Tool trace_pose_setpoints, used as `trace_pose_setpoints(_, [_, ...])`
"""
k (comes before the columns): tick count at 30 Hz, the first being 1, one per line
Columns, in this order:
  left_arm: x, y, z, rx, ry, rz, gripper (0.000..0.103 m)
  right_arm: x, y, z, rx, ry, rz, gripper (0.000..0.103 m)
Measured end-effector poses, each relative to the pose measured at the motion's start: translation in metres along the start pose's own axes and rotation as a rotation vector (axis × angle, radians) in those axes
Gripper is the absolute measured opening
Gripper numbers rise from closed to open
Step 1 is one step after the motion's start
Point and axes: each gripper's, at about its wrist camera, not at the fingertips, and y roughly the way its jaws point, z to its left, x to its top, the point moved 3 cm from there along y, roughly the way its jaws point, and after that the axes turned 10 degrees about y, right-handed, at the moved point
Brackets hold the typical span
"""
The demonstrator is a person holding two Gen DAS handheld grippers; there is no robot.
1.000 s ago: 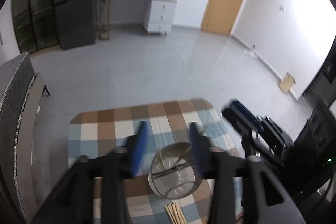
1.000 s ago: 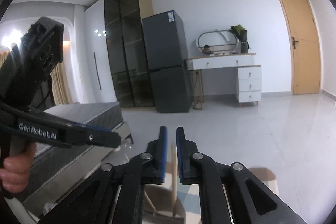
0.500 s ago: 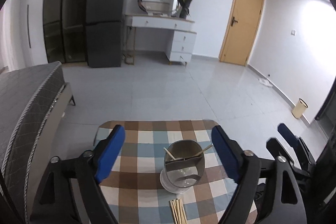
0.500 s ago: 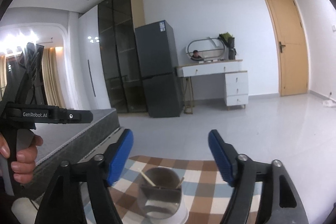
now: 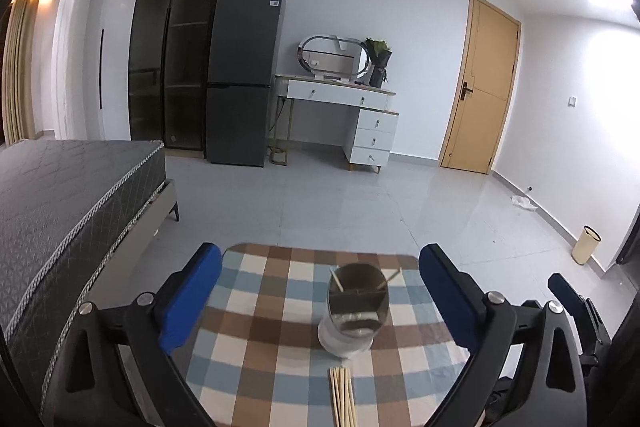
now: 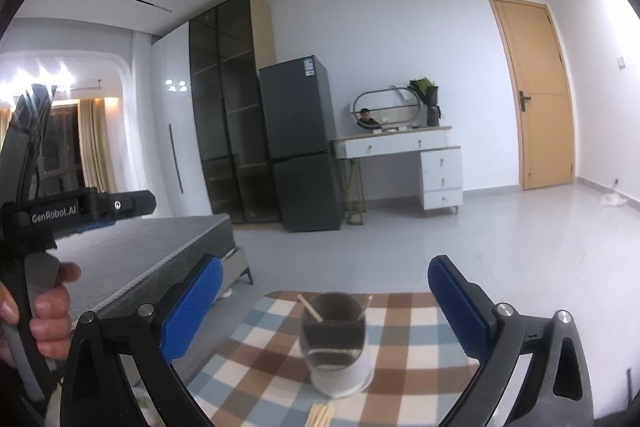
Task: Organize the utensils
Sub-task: 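Withdraw both open grippers from the holder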
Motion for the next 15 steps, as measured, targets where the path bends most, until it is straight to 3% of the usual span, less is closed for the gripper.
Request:
trace_pose_setpoints(5, [-0.037, -0.001, -0.002, 0.012, 0.002, 0.042, 0.097, -0.026, -0.011, 0.004, -0.006, 0.022, 0.028, 0.103])
trace_pose_setpoints(15, [-0.112, 0.041, -0.005, -0.032, 0.020, 0.212, 0.097, -0.095, -0.016, -0.004, -0.094, 0.037, 0.132, 0.103])
